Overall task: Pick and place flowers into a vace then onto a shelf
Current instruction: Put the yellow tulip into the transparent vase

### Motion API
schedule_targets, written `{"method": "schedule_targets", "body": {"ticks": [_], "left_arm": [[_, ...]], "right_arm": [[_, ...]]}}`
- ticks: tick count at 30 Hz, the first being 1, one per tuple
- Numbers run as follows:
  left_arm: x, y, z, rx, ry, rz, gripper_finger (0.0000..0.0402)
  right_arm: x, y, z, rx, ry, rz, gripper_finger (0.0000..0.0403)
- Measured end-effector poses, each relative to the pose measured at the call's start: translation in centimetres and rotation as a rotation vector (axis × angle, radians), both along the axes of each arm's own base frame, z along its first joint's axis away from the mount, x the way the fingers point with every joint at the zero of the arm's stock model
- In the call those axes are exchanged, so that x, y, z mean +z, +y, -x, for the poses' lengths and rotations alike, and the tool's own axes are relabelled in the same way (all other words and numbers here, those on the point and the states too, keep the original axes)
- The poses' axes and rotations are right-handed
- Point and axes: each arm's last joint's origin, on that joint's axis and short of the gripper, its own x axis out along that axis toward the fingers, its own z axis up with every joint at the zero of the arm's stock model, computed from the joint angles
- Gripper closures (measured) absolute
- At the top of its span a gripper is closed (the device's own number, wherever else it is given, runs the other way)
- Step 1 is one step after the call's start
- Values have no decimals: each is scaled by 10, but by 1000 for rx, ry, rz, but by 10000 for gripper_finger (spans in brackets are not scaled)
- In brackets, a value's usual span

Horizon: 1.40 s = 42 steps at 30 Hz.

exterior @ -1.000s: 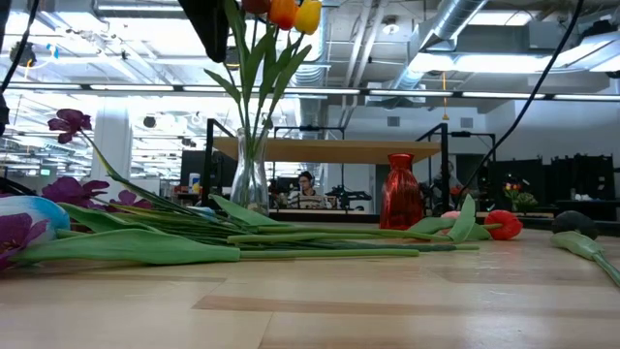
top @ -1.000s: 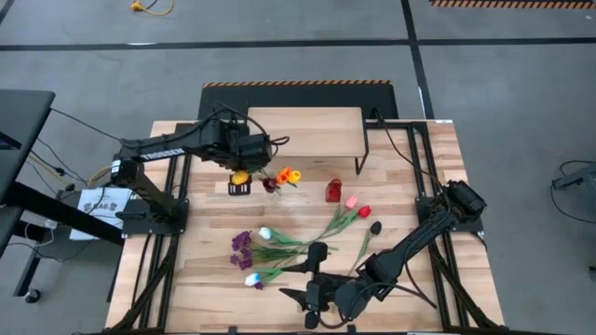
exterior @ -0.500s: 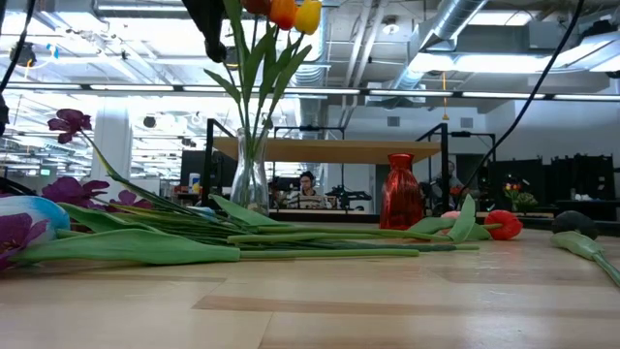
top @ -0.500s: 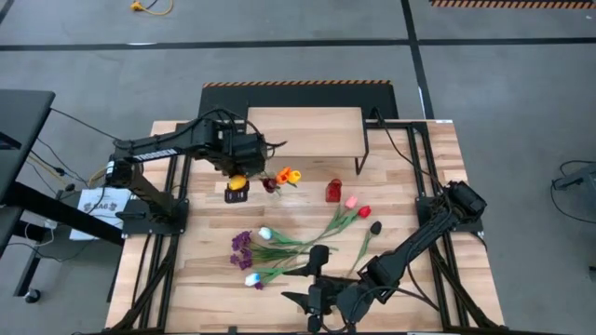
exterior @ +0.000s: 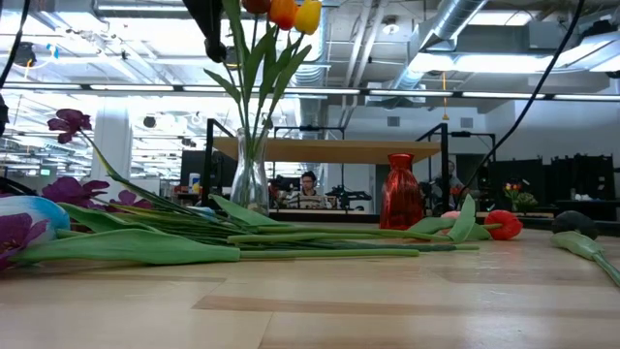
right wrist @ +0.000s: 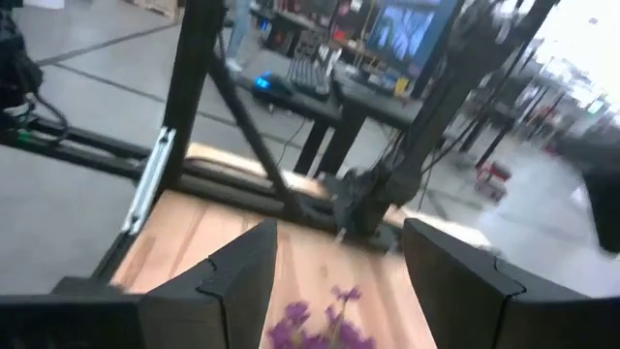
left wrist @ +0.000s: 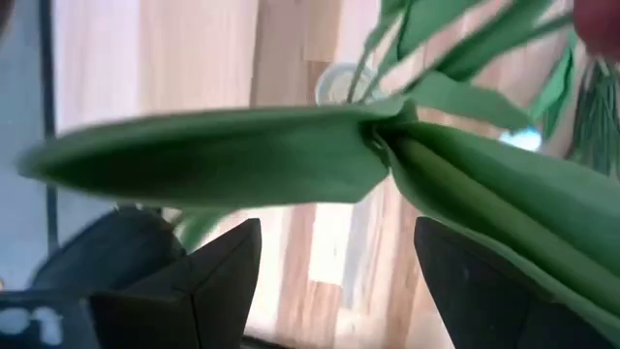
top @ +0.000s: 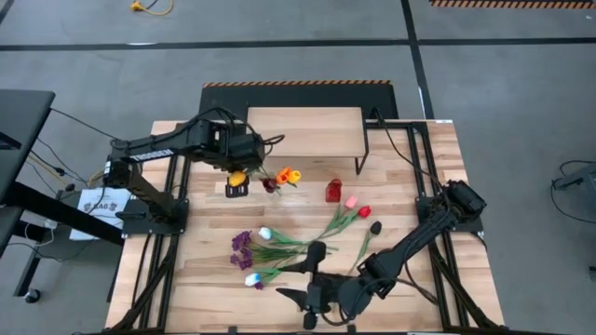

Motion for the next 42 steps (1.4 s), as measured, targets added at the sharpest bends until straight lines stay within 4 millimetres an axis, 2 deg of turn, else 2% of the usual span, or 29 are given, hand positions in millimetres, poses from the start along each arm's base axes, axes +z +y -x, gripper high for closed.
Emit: {"method": "schedule_targets", "body": {"ticks": [4,11,15,21,24,28,32,36,42], "left_arm": [[0,-2,0,-15,1,5,140],[0,-4,0,-24,2,11,140],[0,-4,0,-16,4,13,140],[-1,-4,0,24,-2,24,140],[0,-4,-1,14,-16,21,140],[12,-5,-4,-45,-169,34,140],[26,-8,-1,-128,-309,69,140],[34,-8,7,-144,-346,67,140],[38,-9,15,-163,-353,59,140]], "right_arm": [[14,-10,-10,-16,-47,100,188],[52,-39,-31,-22,68,194,216],[67,-56,-38,12,131,232,234],[87,-52,-27,35,180,259,272],[86,-46,-22,71,211,274,318],[87,-48,-16,96,250,239,390],[90,-56,-15,80,261,196,383],[100,-66,-11,84,256,171,379],[121,-90,-2,53,230,133,395]]}}
